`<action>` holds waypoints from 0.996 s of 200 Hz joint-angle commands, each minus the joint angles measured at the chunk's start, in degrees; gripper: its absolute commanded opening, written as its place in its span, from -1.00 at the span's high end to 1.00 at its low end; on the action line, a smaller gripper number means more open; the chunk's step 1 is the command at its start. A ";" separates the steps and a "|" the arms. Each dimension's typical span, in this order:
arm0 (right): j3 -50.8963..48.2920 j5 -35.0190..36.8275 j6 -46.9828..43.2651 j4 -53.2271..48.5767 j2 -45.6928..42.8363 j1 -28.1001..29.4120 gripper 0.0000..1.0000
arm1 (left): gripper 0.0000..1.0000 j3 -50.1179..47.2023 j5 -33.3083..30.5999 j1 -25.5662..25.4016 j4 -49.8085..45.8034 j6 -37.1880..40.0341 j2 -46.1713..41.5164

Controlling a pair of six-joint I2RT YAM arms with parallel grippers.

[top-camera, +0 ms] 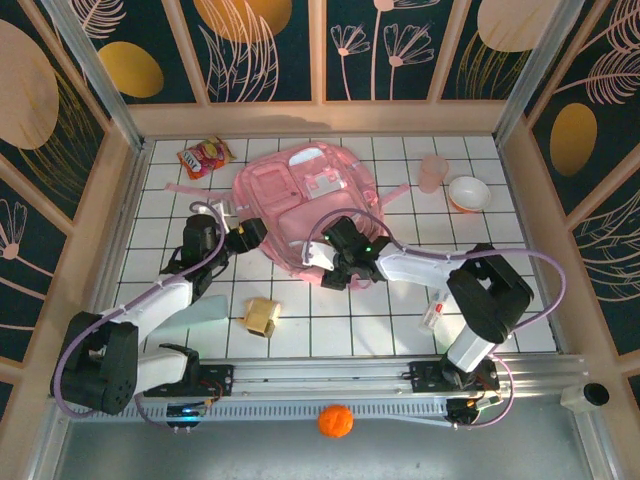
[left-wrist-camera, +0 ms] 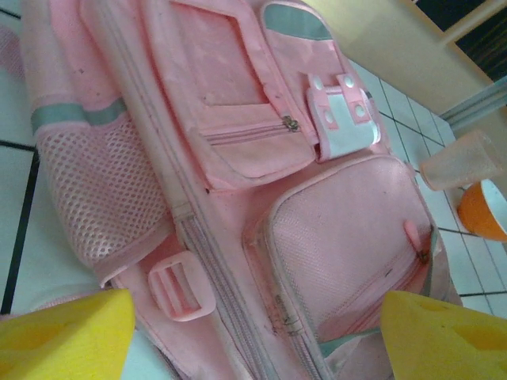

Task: Pack books, pencil case, and school supplies into a backpack

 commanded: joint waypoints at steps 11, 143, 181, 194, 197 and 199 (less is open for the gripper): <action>-2.83 5.48 -3.28 5.83 0.74 0.26 -0.12 | -0.59 0.10 -1.41 -0.02 3.05 -3.92 -0.08; 28.07 -18.24 -3.59 -20.04 -11.35 -16.71 1.00 | -0.32 -4.54 1.44 0.05 13.29 9.85 -10.05; 29.84 -20.52 -3.21 -20.93 -11.85 -17.03 1.00 | -0.21 -4.50 4.24 -0.67 14.78 12.06 -4.44; 29.41 -19.89 -3.33 -20.78 -12.16 -17.03 1.00 | -0.10 -5.27 1.33 -2.03 16.52 9.98 -2.72; 29.33 -19.69 -3.33 -20.72 -12.24 -17.02 1.00 | -0.08 -5.61 0.56 -2.38 17.34 9.52 -2.33; 29.18 -19.55 -3.33 -20.66 -12.28 -17.00 1.00 | -0.08 -5.90 0.15 -2.72 17.92 9.27 -2.09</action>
